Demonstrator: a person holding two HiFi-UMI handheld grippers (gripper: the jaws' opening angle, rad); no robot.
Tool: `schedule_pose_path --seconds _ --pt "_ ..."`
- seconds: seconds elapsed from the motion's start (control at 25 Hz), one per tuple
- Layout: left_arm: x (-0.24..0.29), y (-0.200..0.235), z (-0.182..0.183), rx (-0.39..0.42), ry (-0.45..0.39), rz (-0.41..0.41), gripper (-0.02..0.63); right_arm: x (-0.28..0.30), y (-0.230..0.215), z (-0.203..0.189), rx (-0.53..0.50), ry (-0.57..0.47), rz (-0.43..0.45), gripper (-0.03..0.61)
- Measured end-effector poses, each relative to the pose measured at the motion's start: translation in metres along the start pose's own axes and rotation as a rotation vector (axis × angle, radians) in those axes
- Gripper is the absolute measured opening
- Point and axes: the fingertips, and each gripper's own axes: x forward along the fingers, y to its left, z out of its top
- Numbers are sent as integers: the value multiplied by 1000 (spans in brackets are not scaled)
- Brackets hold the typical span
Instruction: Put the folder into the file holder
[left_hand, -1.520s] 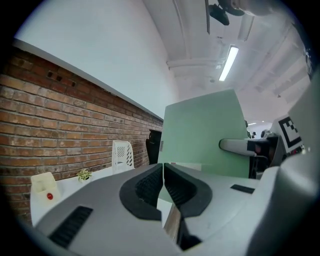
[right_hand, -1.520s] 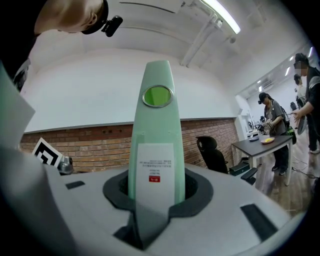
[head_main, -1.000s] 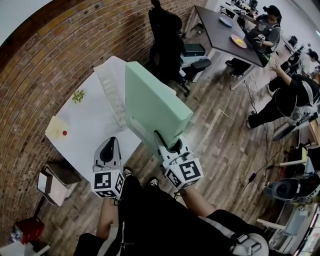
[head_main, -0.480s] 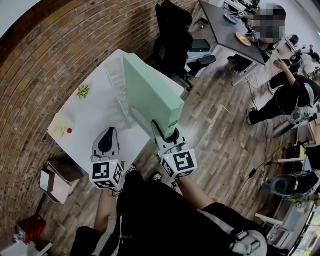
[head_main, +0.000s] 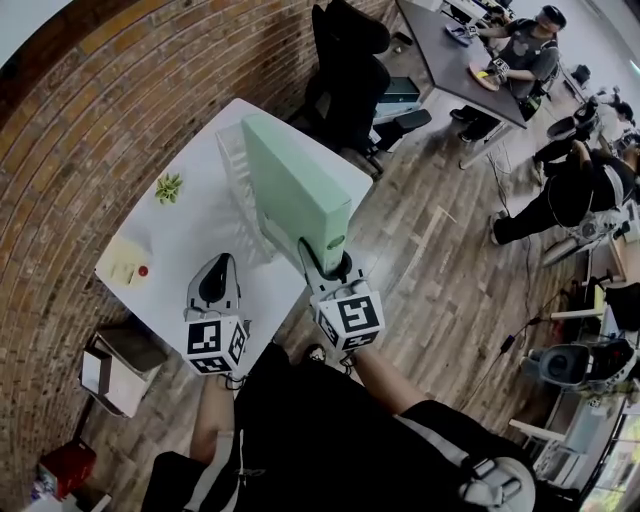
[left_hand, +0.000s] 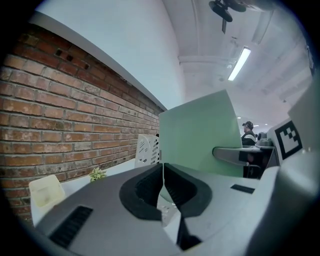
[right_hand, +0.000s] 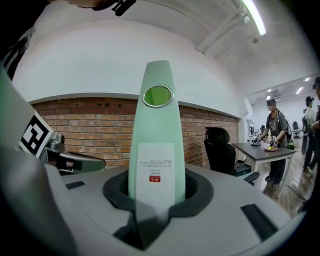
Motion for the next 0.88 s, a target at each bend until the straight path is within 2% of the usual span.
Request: schedule_pose_path --seconds 0.88 --pt "17 23 -8 -42 28 -85 28 60 10 -7 1 51 -59 161"
